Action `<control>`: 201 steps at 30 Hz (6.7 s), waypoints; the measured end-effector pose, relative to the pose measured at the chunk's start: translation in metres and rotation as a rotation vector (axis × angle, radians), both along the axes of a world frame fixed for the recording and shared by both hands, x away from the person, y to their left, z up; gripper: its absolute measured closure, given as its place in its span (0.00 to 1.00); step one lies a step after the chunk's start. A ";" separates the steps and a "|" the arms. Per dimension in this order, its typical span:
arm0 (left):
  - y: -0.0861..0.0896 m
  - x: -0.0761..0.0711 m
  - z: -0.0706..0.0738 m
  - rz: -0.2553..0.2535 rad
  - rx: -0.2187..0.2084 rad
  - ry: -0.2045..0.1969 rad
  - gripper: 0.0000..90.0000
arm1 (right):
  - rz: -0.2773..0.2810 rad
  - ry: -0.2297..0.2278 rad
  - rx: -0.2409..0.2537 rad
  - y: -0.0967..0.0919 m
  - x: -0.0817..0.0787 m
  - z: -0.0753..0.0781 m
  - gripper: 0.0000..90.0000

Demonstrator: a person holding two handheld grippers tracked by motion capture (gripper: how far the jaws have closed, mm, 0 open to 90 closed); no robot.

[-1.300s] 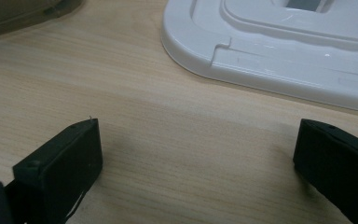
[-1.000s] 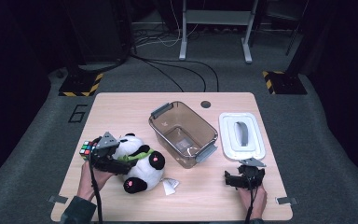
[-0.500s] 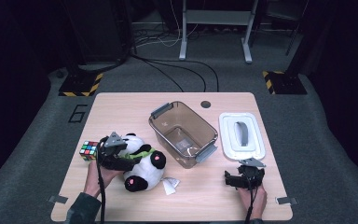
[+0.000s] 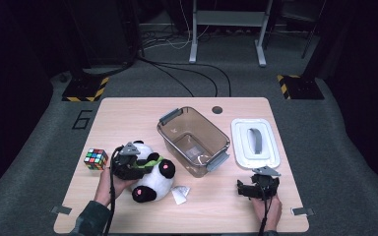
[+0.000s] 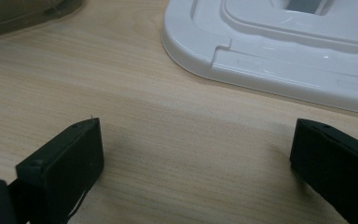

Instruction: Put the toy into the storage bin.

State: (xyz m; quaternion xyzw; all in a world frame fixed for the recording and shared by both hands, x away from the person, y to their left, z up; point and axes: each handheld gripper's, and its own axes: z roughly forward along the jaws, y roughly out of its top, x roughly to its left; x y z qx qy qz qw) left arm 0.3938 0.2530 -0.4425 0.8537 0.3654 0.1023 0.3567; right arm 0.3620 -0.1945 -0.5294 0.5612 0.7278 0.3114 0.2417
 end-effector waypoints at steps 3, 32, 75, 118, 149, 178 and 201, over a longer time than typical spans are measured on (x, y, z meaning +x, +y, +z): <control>-0.002 -0.003 0.002 -0.022 0.027 -0.022 0.82 | 0.000 -0.001 0.001 0.000 0.000 0.000 0.03; 0.012 -0.017 0.053 -0.167 0.034 -0.183 0.85 | -0.008 0.000 0.001 0.000 0.001 0.000 0.02; 0.012 0.016 0.143 -0.213 0.006 -0.305 0.85 | -0.010 0.001 0.003 0.000 0.001 0.000 0.02; -0.070 0.074 0.166 -0.358 0.030 -0.362 0.84 | -0.006 0.005 0.005 0.000 0.001 0.000 0.02; -0.130 0.088 0.123 -0.456 0.071 -0.285 0.84 | -0.004 -0.001 0.003 0.000 0.001 0.000 0.03; -0.145 0.096 0.105 -0.425 0.075 -0.257 0.81 | -0.007 0.005 0.005 0.000 0.000 0.000 0.03; -0.130 0.094 0.106 -0.198 0.027 -0.174 0.17 | -0.008 0.001 0.005 0.000 0.001 0.000 0.03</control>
